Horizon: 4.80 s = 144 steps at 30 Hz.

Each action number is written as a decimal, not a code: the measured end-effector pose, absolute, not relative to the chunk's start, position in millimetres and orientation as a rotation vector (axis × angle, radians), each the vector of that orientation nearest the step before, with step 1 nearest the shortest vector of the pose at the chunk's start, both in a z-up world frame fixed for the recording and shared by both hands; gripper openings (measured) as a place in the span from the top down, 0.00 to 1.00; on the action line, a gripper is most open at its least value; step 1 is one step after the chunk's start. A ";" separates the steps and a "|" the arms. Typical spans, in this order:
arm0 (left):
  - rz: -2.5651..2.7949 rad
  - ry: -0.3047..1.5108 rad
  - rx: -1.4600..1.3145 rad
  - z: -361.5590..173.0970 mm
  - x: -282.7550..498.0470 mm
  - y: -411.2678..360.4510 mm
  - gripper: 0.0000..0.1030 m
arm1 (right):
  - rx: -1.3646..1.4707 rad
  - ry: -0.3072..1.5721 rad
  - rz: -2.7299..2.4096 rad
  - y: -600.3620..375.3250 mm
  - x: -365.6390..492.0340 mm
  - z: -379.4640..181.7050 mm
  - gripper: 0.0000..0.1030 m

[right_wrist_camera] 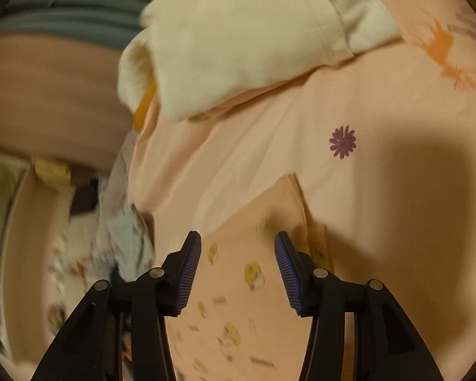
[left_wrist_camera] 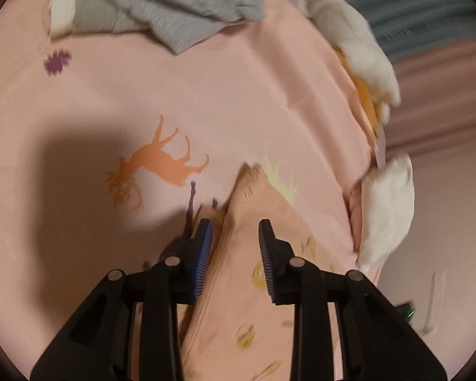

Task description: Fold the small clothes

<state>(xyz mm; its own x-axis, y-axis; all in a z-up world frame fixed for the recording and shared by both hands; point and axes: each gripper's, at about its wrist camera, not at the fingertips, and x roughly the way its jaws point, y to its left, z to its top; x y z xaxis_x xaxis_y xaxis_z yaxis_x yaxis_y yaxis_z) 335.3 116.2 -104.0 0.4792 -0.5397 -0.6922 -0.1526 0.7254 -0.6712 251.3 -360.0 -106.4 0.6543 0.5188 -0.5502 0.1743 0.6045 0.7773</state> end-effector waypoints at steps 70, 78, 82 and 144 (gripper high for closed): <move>-0.409 1.022 -0.138 -109.6 237.9 33.7 0.79 | 0.265 0.843 0.163 -254.4 209.9 -80.6 0.78; -0.402 1.036 -0.084 -126.2 238.3 37.4 0.79 | 0.189 0.956 -0.002 -265.3 252.8 -117.3 0.78; -0.397 1.034 -0.085 -125.9 235.9 36.7 0.79 | 0.250 0.925 -0.050 -281.0 248.0 -111.2 0.78; -0.390 1.068 -0.410 -126.0 211.2 91.9 0.31 | 0.429 0.917 0.347 -224.7 102.7 -104.7 0.49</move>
<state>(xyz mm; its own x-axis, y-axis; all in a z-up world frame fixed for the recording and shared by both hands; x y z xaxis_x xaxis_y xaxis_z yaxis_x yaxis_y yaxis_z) 211.2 91.9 -126.0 0.4285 -0.4953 -0.7557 0.1083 0.8585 -0.5013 102.7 -224.7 -104.7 0.5631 0.4633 -0.6843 -0.1056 0.8616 0.4965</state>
